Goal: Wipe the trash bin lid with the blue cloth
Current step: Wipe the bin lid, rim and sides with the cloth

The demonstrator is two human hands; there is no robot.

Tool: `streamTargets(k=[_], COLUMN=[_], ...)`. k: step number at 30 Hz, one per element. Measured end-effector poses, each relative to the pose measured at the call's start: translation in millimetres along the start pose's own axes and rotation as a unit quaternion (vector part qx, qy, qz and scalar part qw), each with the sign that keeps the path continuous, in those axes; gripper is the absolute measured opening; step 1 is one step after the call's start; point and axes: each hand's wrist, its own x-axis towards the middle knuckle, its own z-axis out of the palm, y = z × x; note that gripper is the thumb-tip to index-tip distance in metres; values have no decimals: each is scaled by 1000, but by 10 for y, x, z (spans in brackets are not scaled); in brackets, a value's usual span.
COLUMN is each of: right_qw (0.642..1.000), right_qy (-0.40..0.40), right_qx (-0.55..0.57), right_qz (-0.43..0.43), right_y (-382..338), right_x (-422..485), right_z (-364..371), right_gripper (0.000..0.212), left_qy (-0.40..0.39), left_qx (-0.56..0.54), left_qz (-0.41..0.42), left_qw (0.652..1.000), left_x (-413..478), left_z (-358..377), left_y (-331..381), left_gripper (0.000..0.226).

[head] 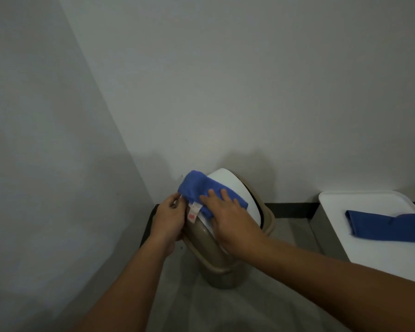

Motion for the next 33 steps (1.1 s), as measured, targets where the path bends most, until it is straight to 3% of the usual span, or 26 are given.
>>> streamTargets(k=[5, 9, 12, 19, 22, 25, 27, 29, 31, 33], right_qw=[990, 974, 965, 931, 912, 898, 886, 858, 827, 800], right_qy=[-88, -78, -102, -61, -5, 43, 97, 148, 178, 210], right_qx=[107, 199, 210, 358, 410, 437, 451, 487, 525, 542], right_qz=[-31, -81, -121, -33, 15, 28, 43, 67, 100, 147], right_y=[51, 262, 445, 858, 995, 1058, 1101, 1165, 1251, 1333], right_x=[-481, -826, -872, -845, -807, -727, -674, -622, -580, -546], right_z=[-91, -94, -100, -329, -540, -714, -802, -861, -870, -849], right_gripper=[52, 39, 35, 40, 37, 27, 25, 24, 24, 25], left_qy=[-30, -50, -76, -109, -54, 58, 85, 70, -1, -67], left_qx=[-46, -22, 8, 7, 65, 177, 181, 148, 91, 39], left_qz=[13, 19, 2, 0, 55, 185, 209, 130, 10, -46], left_qw=[998, 998, 997, 994, 995, 965, 957, 978, 996, 996], left_x=[110, 267, 354, 411, 374, 268, 177, 120, 71, 31], left_z=[27, 79, 106, 204, 248, 240, 205, 154, 125, 119], left_y=[41, 139, 210, 369, 378, 372, 343, 245, 104, -6], left_gripper=[15, 36, 31, 26, 37, 40, 43, 49, 52, 51])
